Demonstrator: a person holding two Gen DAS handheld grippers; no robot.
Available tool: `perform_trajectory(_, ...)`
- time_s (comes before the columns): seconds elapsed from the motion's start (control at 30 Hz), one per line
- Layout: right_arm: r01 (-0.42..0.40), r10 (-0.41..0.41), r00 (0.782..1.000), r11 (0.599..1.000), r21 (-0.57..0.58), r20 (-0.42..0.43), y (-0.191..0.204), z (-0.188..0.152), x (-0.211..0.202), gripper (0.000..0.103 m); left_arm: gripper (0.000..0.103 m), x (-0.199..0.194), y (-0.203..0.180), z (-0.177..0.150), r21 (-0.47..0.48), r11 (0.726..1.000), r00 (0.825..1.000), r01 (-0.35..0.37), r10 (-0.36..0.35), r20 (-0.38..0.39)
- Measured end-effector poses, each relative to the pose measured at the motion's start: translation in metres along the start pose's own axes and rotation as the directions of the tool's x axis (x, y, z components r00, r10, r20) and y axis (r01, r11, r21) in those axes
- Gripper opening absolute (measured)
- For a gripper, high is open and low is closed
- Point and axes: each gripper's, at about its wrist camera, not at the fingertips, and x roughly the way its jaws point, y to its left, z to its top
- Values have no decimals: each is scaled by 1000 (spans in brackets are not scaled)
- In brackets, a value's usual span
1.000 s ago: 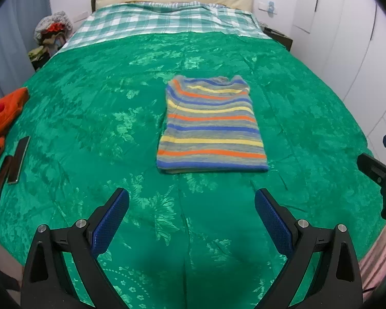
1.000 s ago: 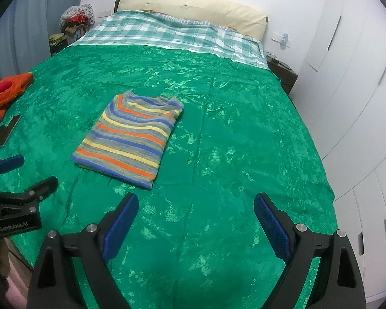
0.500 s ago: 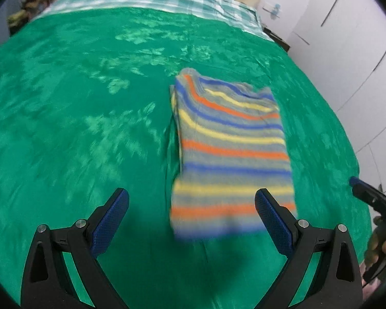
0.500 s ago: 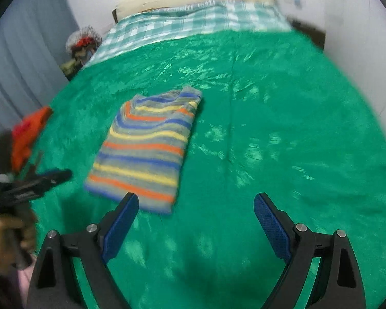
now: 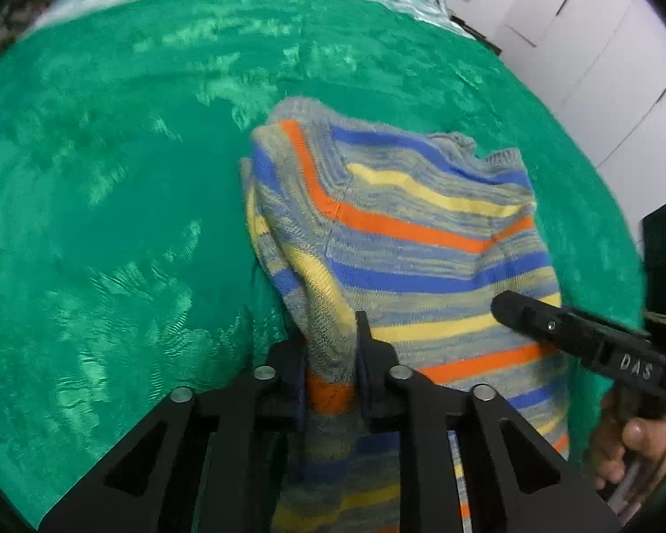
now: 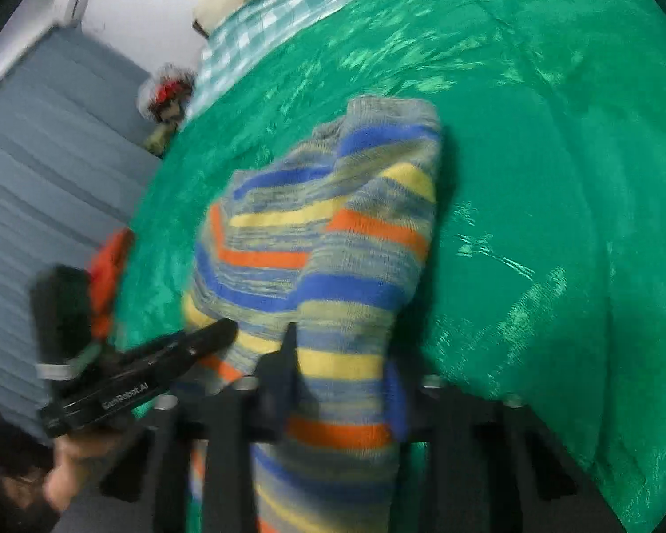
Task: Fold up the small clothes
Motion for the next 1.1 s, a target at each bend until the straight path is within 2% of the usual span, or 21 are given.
perform_trajectory(0.07, 65, -64, 998, 996, -60, 14, 16, 0, -5, 25, 13, -22, -9, -1, 13, 1000, 999, -17, 16, 43)
perform_trajectory(0.13, 85, -79, 995, 989, -122, 57, 39, -2, -24, 24, 13, -58, -18, -5, 31, 999, 995, -21, 18, 98)
perform_trajectory(0.3, 19, 11, 989, 980, -198, 149, 87, -6, -89, 24, 14, -134, -26, -13, 61, 997, 985, -42, 31, 172)
perform_trajectory(0.33, -2, 35, 987, 978, -207, 157, 96, -6, -99, 24, 20, -141, -25, -18, 60, 997, 986, -52, 42, 163)
perform_trajectory(0.4, -27, 57, 988, 978, -205, 144, 102, -7, -105, 27, 54, -138, -19, -28, 61, 992, 986, -111, 102, 132)
perform_trajectory(0.43, -19, 45, 991, 979, -201, 128, 100, -9, -103, 43, 95, -132, -17, -40, 57, 983, 978, -176, 168, 126)
perform_trajectory(0.47, 28, -7, 995, 979, -203, 104, 95, -13, -98, 58, 101, -130, -15, -50, 48, 973, 968, -224, 216, 129)
perform_trajectory(0.5, 133, -117, 989, 970, -205, 88, 87, -20, -93, 92, 101, -132, -14, -65, 39, 963, 955, -268, 260, 143)
perform_trajectory(0.53, 216, -202, 975, 955, -203, 89, 79, -28, -95, 100, 101, -134, -14, -74, 39, 960, 953, -276, 268, 144)
perform_trajectory(0.57, 267, -252, 963, 942, -204, 96, 73, -38, -98, 100, 101, -140, -17, -87, 41, 960, 952, -278, 269, 148)
perform_trajectory(0.7, 323, -305, 946, 917, -234, 111, 68, -80, -133, 100, 102, -178, -38, -122, 18, 950, 927, -311, 299, 227)
perform_trajectory(0.8, 372, -335, 926, 885, -279, 172, 83, -105, -168, 100, 102, -199, -54, -128, 9, 959, 928, -282, 270, 255)
perform_trajectory(0.87, 393, -340, 916, 866, -310, 212, 98, -115, -190, 100, 102, -209, -62, -131, 9, 958, 922, -287, 274, 275)
perform_trajectory(1.1, 442, -348, 889, 820, -364, 297, 141, -138, -234, 101, 102, -251, -93, -135, 14, 921, 863, -388, 358, 358)
